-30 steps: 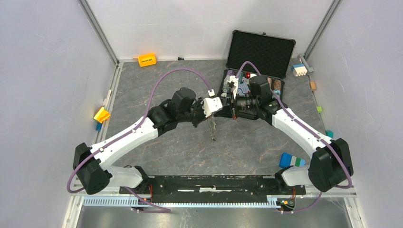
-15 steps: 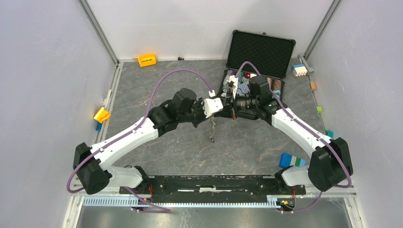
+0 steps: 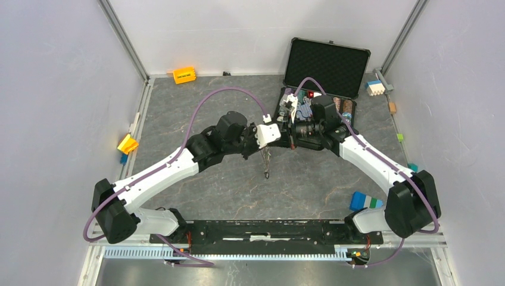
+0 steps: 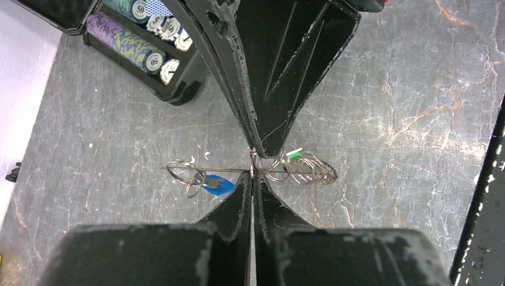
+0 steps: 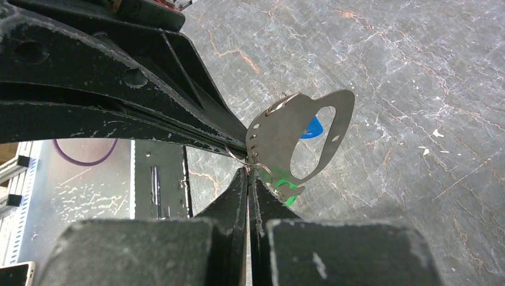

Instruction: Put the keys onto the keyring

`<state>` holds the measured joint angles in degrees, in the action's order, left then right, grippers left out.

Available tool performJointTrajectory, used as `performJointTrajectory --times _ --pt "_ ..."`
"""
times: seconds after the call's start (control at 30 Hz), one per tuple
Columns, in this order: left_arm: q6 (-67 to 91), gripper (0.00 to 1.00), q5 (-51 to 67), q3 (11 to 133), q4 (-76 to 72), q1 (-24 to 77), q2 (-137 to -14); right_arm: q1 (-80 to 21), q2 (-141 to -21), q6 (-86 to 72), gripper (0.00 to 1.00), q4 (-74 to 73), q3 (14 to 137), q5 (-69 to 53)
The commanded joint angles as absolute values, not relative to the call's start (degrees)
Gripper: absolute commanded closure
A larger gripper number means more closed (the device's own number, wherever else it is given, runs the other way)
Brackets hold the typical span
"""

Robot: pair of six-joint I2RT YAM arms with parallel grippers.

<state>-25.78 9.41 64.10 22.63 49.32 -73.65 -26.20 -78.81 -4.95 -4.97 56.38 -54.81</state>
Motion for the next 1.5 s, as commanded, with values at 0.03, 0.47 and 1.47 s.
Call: performJointTrajectory --times 0.03,0.47,1.47 --pt "-28.75 0.98 11.05 63.83 20.13 50.39 -71.48 -25.16 -79.29 -5.99 1.0 -2.54 56.16 -53.07" --pt "-29.55 0.98 14.07 62.67 20.04 50.43 -69.81 -23.84 -79.21 -6.62 1.0 -0.45 53.71 -55.76" --pt "-27.56 0.98 30.66 62.85 20.21 46.2 -68.25 -24.08 -76.98 -11.69 1.0 12.44 45.45 -63.44"
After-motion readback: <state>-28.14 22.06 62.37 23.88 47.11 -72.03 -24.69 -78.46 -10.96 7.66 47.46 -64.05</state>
